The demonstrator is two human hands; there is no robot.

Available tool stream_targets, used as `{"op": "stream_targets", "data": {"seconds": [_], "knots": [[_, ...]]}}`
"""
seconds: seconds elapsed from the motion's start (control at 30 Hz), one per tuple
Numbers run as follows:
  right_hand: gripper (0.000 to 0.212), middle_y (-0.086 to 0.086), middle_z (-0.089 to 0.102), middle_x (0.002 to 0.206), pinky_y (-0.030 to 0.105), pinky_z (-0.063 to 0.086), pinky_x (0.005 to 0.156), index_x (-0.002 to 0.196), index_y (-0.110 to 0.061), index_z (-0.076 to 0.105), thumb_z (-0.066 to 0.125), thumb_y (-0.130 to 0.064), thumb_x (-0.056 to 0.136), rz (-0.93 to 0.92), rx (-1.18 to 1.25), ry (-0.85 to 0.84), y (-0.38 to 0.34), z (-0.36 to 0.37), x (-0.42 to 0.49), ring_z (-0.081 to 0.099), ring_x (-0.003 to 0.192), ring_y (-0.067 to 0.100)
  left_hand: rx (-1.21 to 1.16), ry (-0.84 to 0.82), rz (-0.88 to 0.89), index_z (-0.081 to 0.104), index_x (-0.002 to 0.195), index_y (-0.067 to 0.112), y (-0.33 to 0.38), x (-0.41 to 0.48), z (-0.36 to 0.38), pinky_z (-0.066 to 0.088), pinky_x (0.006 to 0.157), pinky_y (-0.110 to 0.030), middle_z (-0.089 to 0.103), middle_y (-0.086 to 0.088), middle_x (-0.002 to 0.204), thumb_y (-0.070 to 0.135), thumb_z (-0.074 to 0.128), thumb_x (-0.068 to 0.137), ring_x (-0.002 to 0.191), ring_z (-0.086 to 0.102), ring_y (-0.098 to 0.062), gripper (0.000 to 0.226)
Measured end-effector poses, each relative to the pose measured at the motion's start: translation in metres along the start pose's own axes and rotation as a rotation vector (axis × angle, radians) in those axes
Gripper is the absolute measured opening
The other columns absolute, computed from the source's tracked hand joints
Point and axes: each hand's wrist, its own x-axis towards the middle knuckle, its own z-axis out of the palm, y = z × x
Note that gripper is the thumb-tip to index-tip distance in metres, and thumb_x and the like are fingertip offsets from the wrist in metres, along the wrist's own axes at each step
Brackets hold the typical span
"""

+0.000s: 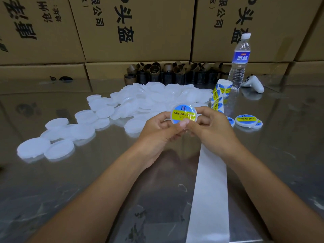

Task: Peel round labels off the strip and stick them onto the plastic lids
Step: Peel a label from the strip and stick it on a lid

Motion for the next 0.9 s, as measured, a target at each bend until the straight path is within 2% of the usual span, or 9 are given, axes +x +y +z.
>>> {"op": "stream_targets", "data": {"seconds": [0.1,0.23,0.3,0.37,0.43,0.53,0.63,0.77,0.9], "knots": [[0.009,-0.003,0.066,0.059,0.014,0.046,0.056,0.097,-0.021,0.06,0.063,-0.024,0.089,0.019,0.089,0.039,-0.001,-0.002,0.001,0.059,0.051,0.006,0.033,0.012,0.006,0.063,0.105,0.008,0.0,0.0,-0.001,0.045,0.063,-0.02,0.069,-0.005,0.081,0.011,0.07,0.079,0.063,0.062,-0.009,0.027],[0.008,-0.005,0.063,0.051,0.01,0.041,0.048,0.084,-0.019,0.058,0.06,-0.019,0.091,0.026,0.105,0.062,-0.002,-0.004,0.001,0.055,0.043,0.003,0.024,0.02,-0.005,0.063,0.101,0.009,0.0,-0.001,0.0,0.05,0.064,-0.018,0.071,-0.004,0.083,0.005,0.065,0.086,0.062,0.063,-0.008,0.017],[0.01,-0.006,0.063,0.051,0.01,0.041,0.048,0.082,-0.021,0.058,0.059,-0.019,0.092,0.024,0.089,0.072,-0.002,-0.003,0.001,0.055,0.043,0.003,0.035,0.026,-0.011,0.064,0.097,0.011,0.0,-0.001,0.001,0.052,0.066,-0.019,0.071,-0.005,0.082,0.013,0.063,0.089,0.062,0.063,-0.009,0.008],[0.009,-0.006,0.065,0.054,0.012,0.044,0.053,0.083,-0.025,0.059,0.059,-0.022,0.092,0.012,0.078,0.064,-0.002,-0.003,0.001,0.056,0.046,0.004,0.044,0.052,-0.01,0.063,0.093,0.014,0.002,-0.001,0.001,0.054,0.067,-0.021,0.071,-0.006,0.081,0.022,0.059,0.092,0.062,0.064,-0.011,0.01],[0.004,-0.004,0.069,0.061,0.021,0.049,0.064,0.087,-0.028,0.06,0.061,-0.025,0.09,0.016,0.077,0.008,-0.002,-0.003,0.001,0.061,0.053,0.007,0.061,0.09,-0.002,0.063,0.092,0.014,0.002,0.0,0.0,0.053,0.067,-0.022,0.071,-0.006,0.078,0.024,0.057,0.094,0.061,0.064,-0.011,0.012],[0.015,0.005,0.072,0.07,0.031,0.051,0.075,0.096,-0.029,0.06,0.067,-0.02,0.086,0.013,0.02,-0.087,-0.001,-0.002,-0.002,0.065,0.064,0.011,0.075,0.122,0.002,0.064,0.094,0.013,0.002,0.0,0.0,0.05,0.069,-0.027,0.069,-0.004,0.076,0.025,0.057,0.095,0.062,0.063,-0.012,0.014],[0.023,0.008,0.072,0.073,0.029,0.051,0.078,0.109,-0.021,0.063,0.065,-0.014,0.087,0.015,0.002,-0.071,-0.001,-0.003,-0.001,0.065,0.065,0.013,0.058,0.114,-0.008,0.065,0.096,0.014,0.003,-0.001,0.001,0.052,0.067,-0.024,0.07,-0.003,0.082,0.027,0.056,0.095,0.065,0.065,-0.011,0.016],[0.025,0.001,0.065,0.069,0.015,0.047,0.061,0.116,-0.019,0.06,0.058,-0.009,0.092,0.039,0.07,0.085,0.003,-0.009,0.006,0.06,0.055,0.005,0.085,0.206,0.006,0.065,0.095,0.02,0.003,0.001,0.001,0.054,0.071,-0.024,0.074,0.005,0.083,0.025,0.059,0.094,0.074,0.068,-0.009,0.008],[0.032,0.002,0.062,0.066,0.011,0.046,0.049,0.118,-0.019,0.052,0.062,-0.009,0.089,0.122,0.238,0.417,0.012,-0.019,0.014,0.055,0.042,-0.001,0.134,0.243,0.041,0.064,0.09,0.021,0.005,0.003,-0.008,0.055,0.076,-0.023,0.075,0.007,0.087,0.017,0.058,0.093,0.079,0.068,-0.007,0.007]]}}
